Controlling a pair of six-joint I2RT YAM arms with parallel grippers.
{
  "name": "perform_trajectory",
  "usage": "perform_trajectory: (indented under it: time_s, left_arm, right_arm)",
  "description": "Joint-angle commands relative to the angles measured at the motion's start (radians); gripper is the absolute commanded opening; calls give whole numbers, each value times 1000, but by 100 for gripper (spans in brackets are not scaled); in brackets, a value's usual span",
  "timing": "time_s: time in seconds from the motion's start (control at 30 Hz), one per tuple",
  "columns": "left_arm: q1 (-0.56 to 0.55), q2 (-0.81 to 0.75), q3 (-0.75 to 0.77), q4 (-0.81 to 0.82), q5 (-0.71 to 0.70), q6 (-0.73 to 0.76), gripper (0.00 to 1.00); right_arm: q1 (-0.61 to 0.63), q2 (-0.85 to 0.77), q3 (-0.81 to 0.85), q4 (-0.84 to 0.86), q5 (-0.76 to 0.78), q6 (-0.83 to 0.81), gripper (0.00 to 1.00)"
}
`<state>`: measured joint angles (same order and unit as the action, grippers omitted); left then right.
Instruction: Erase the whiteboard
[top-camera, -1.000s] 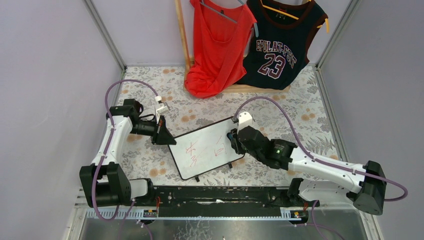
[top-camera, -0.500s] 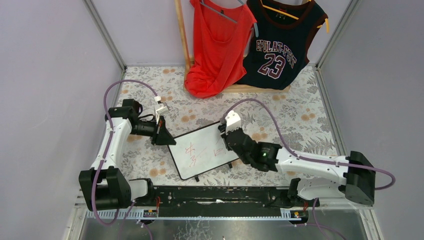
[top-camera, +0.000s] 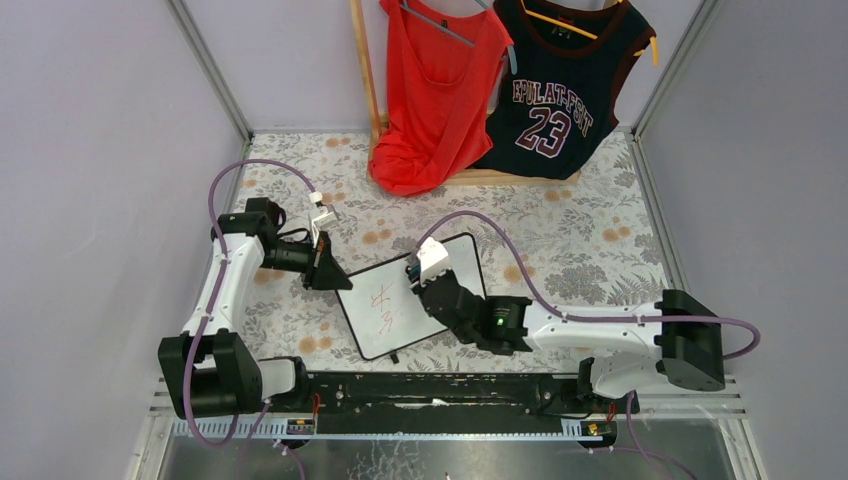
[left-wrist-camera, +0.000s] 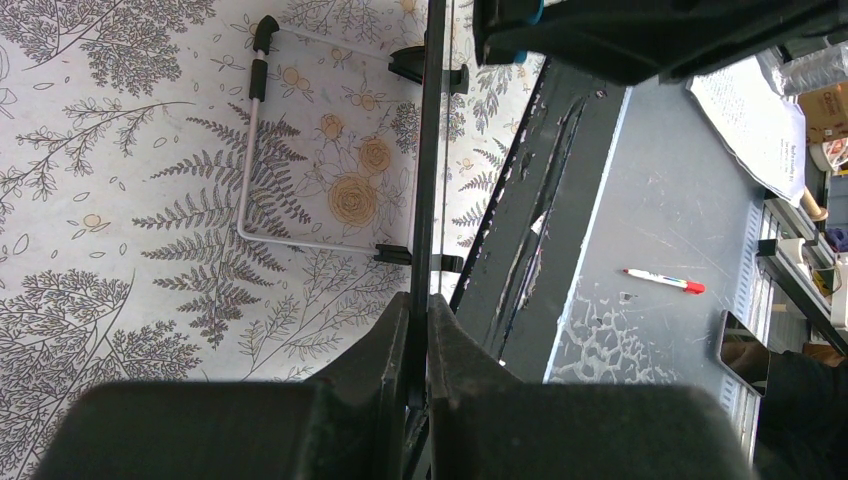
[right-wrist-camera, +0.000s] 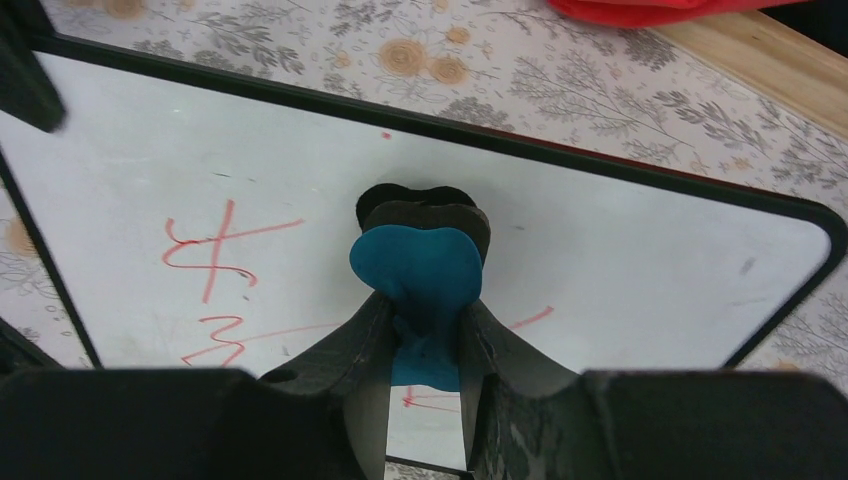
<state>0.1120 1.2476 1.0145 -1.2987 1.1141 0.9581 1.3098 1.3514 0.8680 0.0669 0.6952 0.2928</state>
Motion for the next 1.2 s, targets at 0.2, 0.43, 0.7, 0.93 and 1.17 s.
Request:
perform_trajectory:
  time_s: [0.2,0.43,0.7,0.93,1.17]
  left_arm:
    - [1,0,9,27,-22,17,0]
    - [1,4,10,26,-21,17,0]
    - [1,3,10,27,-21,18,0]
    - [0,0,9,27,-20,20,0]
    - [0,4,12,15,-18,32,0]
  right_arm:
    - [84,159,175,118,-3,-13,0]
    - [114,225,217,139,-27,17,0]
    - [152,273,233,175,-56,52,0]
    - [162,307,253,174,-39,60,0]
    - [161,306,241,124,55,57,0]
